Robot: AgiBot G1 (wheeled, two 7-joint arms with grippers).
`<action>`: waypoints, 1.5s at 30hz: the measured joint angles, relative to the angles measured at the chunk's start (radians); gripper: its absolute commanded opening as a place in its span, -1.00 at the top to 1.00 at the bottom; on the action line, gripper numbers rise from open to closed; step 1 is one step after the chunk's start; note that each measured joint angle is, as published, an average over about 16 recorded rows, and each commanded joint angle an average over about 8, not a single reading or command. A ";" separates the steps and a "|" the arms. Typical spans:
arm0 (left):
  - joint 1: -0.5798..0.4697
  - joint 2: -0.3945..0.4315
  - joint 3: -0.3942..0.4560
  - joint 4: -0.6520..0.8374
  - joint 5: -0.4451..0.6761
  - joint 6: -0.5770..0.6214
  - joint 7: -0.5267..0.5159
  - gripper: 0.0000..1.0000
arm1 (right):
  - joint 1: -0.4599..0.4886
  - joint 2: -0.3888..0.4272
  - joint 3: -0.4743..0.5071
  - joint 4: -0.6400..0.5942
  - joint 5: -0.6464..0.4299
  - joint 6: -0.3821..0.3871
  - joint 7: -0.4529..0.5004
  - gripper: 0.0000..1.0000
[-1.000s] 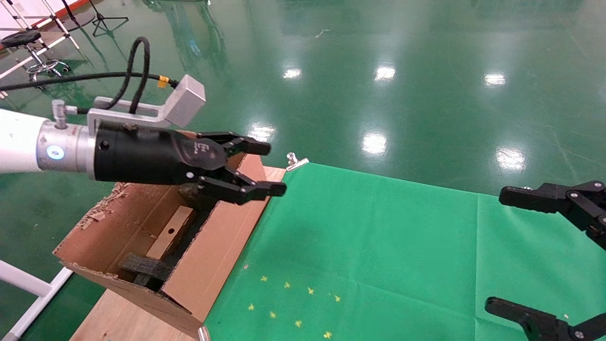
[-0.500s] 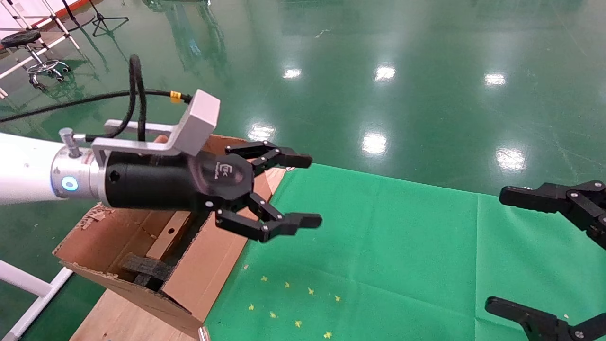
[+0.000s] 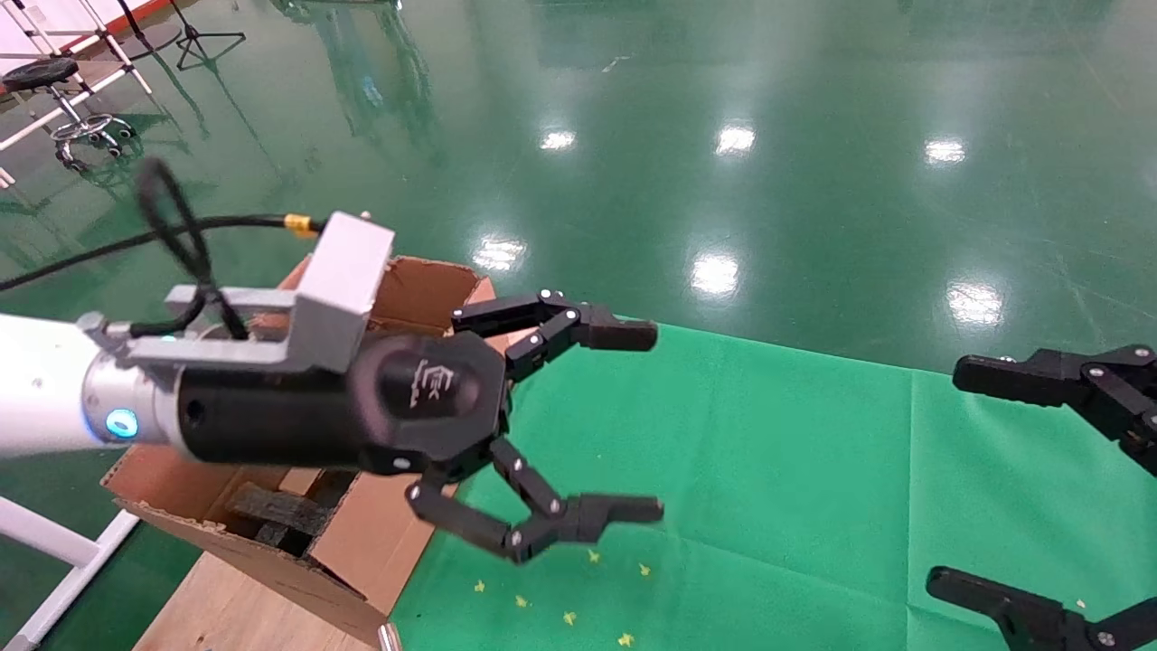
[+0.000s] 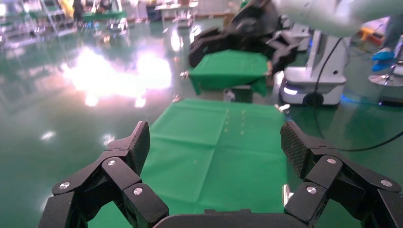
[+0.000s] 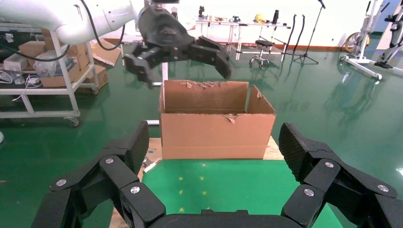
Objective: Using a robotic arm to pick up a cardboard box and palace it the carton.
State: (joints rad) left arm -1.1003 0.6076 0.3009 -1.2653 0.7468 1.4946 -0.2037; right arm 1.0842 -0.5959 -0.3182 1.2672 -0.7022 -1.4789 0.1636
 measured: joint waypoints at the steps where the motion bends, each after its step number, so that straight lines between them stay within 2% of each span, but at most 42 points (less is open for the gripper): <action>1: 0.009 0.001 -0.007 -0.006 -0.006 0.000 0.004 -1.00 | 0.000 0.000 0.000 0.000 0.000 0.000 0.000 -1.00; 11: 0.045 0.006 -0.037 -0.033 -0.030 0.002 0.022 -1.00 | 0.000 0.000 0.000 0.000 0.000 0.000 0.000 -1.00; 45: 0.024 0.003 -0.020 -0.017 -0.016 0.001 0.015 -1.00 | 0.000 0.000 0.000 0.000 0.000 0.000 0.000 -1.00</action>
State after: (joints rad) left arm -1.0760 0.6109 0.2810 -1.2827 0.7313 1.4952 -0.1888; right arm 1.0840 -0.5958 -0.3182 1.2670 -0.7019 -1.4787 0.1635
